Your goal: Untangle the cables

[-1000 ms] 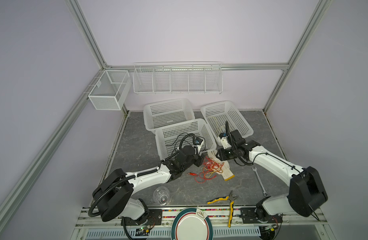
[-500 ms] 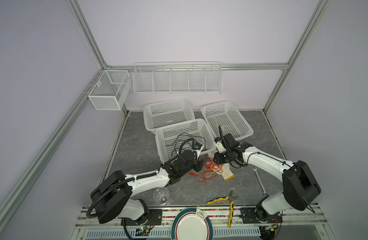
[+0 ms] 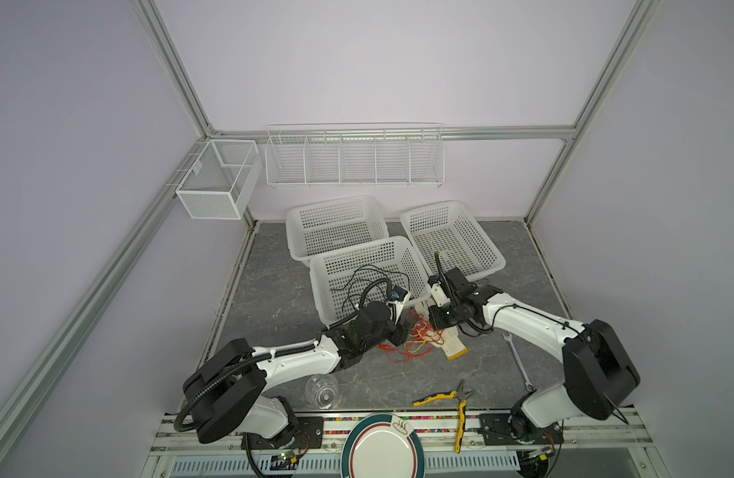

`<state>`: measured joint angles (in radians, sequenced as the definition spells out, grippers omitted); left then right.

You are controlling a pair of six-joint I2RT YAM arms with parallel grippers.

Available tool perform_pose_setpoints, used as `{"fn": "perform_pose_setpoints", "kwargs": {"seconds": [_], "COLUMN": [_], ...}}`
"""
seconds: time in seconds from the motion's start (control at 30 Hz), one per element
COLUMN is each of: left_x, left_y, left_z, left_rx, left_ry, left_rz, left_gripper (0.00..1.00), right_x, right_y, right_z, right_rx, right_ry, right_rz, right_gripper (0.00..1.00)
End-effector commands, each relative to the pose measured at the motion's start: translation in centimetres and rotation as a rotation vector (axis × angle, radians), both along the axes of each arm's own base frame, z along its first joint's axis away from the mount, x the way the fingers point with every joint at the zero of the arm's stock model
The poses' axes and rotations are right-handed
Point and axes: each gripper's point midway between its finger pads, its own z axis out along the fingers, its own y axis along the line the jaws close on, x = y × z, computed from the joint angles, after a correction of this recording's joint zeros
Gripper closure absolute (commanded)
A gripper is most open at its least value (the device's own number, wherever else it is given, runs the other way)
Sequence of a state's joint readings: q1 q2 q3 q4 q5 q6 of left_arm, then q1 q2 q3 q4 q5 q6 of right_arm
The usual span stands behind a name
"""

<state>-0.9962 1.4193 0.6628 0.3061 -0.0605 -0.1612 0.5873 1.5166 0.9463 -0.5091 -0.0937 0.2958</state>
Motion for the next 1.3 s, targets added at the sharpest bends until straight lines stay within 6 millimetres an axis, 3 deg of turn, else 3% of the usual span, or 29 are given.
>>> {"fn": "perform_pose_setpoints", "kwargs": {"seconds": [0.0,0.43,0.53,0.63,0.77,0.97,1.27], "left_x": [-0.7,-1.0,-0.9,-0.8,-0.8,-0.7,-0.5], "left_y": [-0.2,-2.2,-2.4,-2.3,-2.1,-1.4,-0.5], "left_z": [-1.5,-3.0,-3.0,-3.3,-3.7,-3.4,-2.6], "left_rx": [0.015,-0.006,-0.008,-0.002,0.011,0.012,0.019], "left_ry": [0.04,0.086,0.086,0.089,0.094,0.077,0.045], "left_rz": [-0.025,-0.074,-0.072,-0.067,-0.056,-0.036,-0.01], "left_gripper": [0.39,0.41,0.51,0.68,1.0,1.0,1.0], "right_x": [-0.5,-0.5,-0.8,-0.9,-0.6,1.0,1.6], "right_y": [0.1,2.5,3.1,3.0,1.5,-4.1,-8.1], "right_z": [0.7,9.0,10.5,12.0,13.3,14.2,15.2], "right_rx": [-0.006,0.219,0.275,0.288,0.226,-0.04,-0.198], "right_ry": [-0.005,-0.159,-0.179,-0.215,-0.279,-0.413,-0.521], "right_rz": [0.029,0.078,0.096,0.097,0.074,-0.063,-0.173], "right_gripper": [0.93,0.93,0.93,0.93,0.93,0.93,0.93]}}
